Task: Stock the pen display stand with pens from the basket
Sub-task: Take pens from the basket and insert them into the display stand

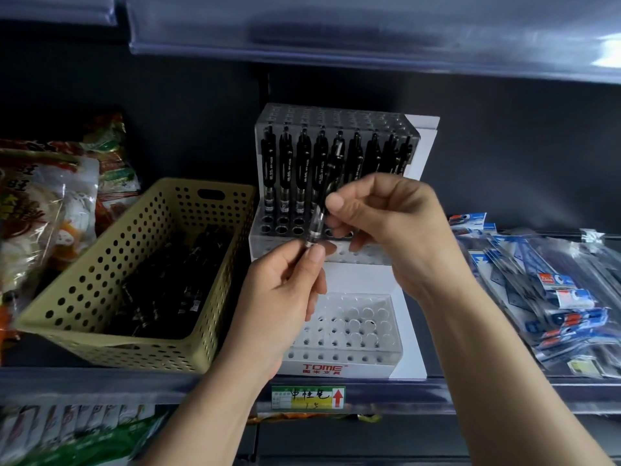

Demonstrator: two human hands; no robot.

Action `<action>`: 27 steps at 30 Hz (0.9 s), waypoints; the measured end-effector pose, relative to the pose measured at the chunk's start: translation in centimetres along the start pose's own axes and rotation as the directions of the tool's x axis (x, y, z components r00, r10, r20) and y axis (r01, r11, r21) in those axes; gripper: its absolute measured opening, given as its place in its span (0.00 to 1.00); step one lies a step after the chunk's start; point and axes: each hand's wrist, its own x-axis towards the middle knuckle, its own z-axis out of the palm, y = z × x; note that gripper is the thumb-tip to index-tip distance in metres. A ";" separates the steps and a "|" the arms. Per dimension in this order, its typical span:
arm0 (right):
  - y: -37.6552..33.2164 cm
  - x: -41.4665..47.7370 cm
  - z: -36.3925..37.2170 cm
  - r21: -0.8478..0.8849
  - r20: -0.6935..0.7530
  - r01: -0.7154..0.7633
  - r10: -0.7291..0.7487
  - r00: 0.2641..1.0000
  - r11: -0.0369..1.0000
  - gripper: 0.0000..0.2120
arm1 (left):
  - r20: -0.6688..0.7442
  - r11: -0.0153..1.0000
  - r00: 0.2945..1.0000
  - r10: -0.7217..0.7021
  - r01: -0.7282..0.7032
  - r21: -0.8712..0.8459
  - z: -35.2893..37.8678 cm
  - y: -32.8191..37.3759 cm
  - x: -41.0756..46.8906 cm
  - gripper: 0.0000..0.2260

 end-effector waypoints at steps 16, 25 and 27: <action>-1.2 0.3 -5.8 -0.298 -0.577 0.231 -0.368 0.730 0.926 0.07 | -0.082 0.824 0.956 0.281 -0.197 0.532 -2.5 0.8 0.0 0.06; 0.6 1.2 -5.4 -0.576 -0.513 0.155 -0.502 0.696 0.802 0.05 | -0.121 0.503 0.907 0.403 -0.108 0.858 -6.5 1.4 0.4 0.07; 0.9 1.4 -5.3 -0.630 -0.484 0.112 -0.501 0.717 0.769 0.05 | -0.114 0.426 0.931 0.348 -0.049 0.904 -7.4 1.3 0.5 0.10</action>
